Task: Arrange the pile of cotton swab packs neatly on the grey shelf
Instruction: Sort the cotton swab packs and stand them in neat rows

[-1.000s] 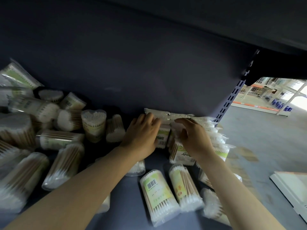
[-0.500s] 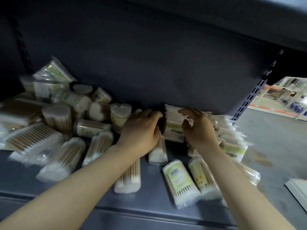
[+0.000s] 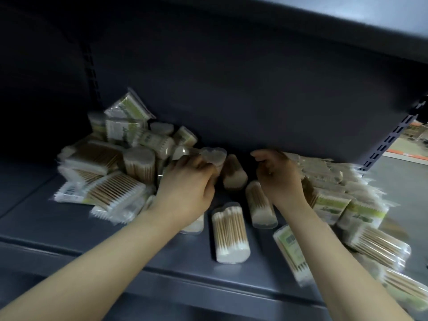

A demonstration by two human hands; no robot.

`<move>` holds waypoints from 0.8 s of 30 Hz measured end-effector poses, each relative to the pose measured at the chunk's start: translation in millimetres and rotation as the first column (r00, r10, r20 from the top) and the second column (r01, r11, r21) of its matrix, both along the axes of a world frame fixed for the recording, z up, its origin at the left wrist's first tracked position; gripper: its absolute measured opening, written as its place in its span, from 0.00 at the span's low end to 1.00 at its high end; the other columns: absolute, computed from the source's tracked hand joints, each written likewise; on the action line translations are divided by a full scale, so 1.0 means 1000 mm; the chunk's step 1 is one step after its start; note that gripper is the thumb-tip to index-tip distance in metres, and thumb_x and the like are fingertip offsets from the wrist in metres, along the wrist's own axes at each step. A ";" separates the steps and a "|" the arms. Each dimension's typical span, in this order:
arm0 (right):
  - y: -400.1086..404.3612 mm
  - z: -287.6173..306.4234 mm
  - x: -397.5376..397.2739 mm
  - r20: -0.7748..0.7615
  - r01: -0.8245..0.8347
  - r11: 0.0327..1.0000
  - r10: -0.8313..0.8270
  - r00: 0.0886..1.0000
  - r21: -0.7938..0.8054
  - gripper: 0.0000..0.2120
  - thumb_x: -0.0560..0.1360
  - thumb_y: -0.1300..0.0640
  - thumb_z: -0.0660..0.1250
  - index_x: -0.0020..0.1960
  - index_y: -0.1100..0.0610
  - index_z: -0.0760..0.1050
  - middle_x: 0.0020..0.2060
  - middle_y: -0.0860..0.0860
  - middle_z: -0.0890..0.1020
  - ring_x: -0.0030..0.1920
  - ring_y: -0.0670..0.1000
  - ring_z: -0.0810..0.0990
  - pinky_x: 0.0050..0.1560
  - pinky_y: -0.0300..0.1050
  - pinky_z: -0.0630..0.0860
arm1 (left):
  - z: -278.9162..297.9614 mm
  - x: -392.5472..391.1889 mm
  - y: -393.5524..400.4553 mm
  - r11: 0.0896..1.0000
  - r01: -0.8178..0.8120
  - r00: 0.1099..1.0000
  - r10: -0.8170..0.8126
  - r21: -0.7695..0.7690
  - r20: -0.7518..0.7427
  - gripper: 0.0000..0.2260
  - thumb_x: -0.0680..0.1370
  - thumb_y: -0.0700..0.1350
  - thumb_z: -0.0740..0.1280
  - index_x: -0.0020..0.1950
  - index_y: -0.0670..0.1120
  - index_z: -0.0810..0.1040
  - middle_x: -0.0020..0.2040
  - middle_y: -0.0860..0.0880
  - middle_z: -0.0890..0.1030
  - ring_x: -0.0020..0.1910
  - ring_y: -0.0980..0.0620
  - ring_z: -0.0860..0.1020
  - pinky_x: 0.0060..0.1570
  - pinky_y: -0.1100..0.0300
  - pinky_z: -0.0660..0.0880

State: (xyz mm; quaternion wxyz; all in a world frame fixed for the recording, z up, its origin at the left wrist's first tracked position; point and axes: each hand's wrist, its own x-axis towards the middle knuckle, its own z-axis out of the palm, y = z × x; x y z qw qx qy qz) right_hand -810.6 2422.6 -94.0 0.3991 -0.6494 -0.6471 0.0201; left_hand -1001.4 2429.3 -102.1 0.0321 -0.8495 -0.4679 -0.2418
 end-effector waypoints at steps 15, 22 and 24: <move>0.008 0.000 -0.047 0.017 -0.056 0.989 0.059 0.998 -0.138 0.13 0.74 0.64 0.61 0.54 0.51 0.78 0.46 0.46 0.78 0.44 0.41 0.73 0.40 0.21 0.65 | -0.004 -0.047 0.010 0.998 0.059 0.989 -0.057 -0.006 0.134 0.12 0.75 0.45 0.62 0.55 0.45 0.79 0.52 0.46 0.80 0.46 0.44 0.79 0.40 0.55 0.75; -0.003 0.003 -0.067 -0.033 -0.058 0.977 0.052 0.998 -0.206 0.14 0.74 0.64 0.59 0.54 0.51 0.77 0.48 0.49 0.79 0.48 0.48 0.77 0.46 0.38 0.69 | -0.007 -0.067 -0.005 0.997 -0.030 0.968 0.046 -0.068 0.248 0.10 0.76 0.46 0.61 0.55 0.48 0.77 0.46 0.50 0.78 0.45 0.47 0.77 0.38 0.56 0.72; -0.007 0.005 -0.076 -0.001 -0.072 0.975 0.074 0.997 -0.210 0.14 0.73 0.63 0.60 0.54 0.52 0.78 0.49 0.51 0.79 0.49 0.50 0.77 0.47 0.41 0.71 | -0.009 -0.077 -0.010 0.997 -0.060 0.962 0.070 -0.044 0.265 0.07 0.75 0.45 0.63 0.50 0.47 0.78 0.41 0.51 0.75 0.43 0.45 0.77 0.35 0.58 0.69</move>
